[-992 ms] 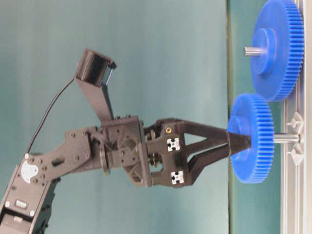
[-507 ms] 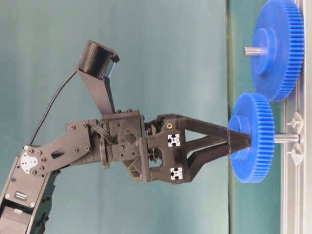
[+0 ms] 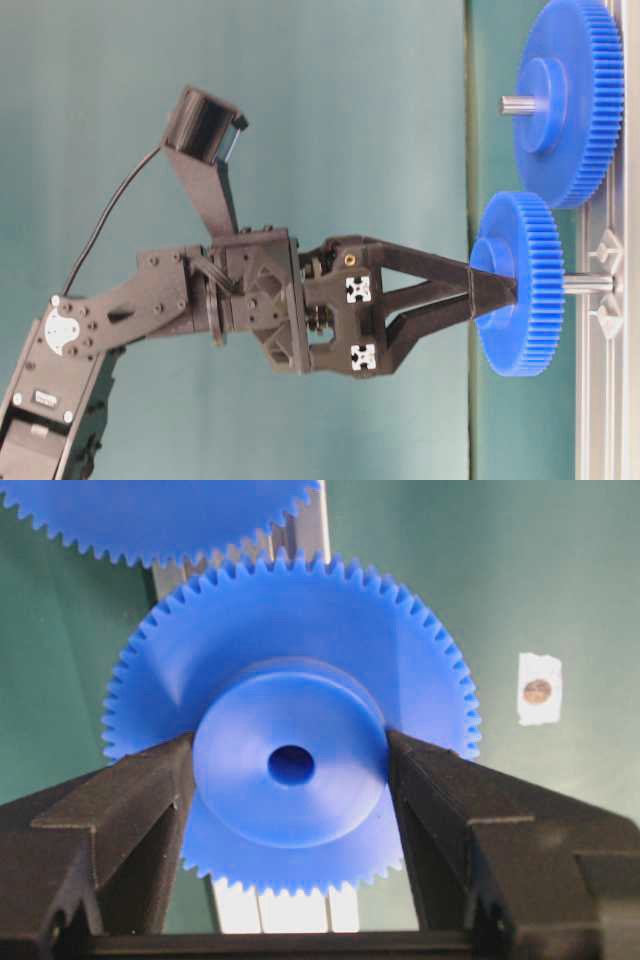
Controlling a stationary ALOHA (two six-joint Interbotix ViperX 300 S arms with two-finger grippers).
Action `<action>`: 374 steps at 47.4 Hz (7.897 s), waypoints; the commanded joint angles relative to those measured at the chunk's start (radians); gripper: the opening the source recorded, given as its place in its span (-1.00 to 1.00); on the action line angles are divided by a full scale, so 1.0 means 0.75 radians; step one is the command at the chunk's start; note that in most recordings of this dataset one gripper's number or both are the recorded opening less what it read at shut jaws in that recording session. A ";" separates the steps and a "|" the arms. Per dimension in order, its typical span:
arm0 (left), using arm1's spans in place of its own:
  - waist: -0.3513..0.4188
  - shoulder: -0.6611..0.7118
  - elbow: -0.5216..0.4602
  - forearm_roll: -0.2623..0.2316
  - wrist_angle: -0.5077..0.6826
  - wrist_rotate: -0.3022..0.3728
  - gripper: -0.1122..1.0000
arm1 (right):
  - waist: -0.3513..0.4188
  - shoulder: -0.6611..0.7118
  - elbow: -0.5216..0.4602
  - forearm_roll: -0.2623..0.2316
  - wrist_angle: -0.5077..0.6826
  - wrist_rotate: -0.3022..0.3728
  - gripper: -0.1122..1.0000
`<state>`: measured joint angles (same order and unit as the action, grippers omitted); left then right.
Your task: Find the location of the shaft and insert the small gear.
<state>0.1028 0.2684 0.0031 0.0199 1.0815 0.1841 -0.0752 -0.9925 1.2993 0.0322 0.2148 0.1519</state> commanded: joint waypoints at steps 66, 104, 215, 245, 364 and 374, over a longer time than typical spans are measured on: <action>-0.025 -0.053 -0.094 0.008 0.051 -0.012 0.65 | -0.004 -0.012 -0.012 0.000 -0.002 0.010 -0.75; -0.049 -0.231 -0.039 0.008 0.063 -0.070 0.65 | -0.004 -0.012 -0.012 0.000 -0.002 0.010 -0.75; -0.070 -0.254 -0.022 0.008 0.055 -0.070 0.64 | -0.004 -0.051 0.002 0.000 -0.002 0.027 -0.75; -0.072 -0.252 -0.022 0.008 0.055 -0.070 0.64 | -0.004 -0.051 0.002 0.000 -0.002 0.027 -0.75; -0.045 -0.217 -0.039 0.008 0.039 -0.137 0.64 | -0.004 -0.078 0.025 -0.006 -0.002 0.027 -0.75; -0.051 -0.223 -0.043 0.008 0.039 -0.123 0.64 | -0.004 -0.080 0.022 -0.008 -0.002 0.027 -0.75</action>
<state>0.0690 0.1258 -0.0015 0.0230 1.1152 0.0890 -0.0752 -1.0584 1.3269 0.0276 0.2194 0.1641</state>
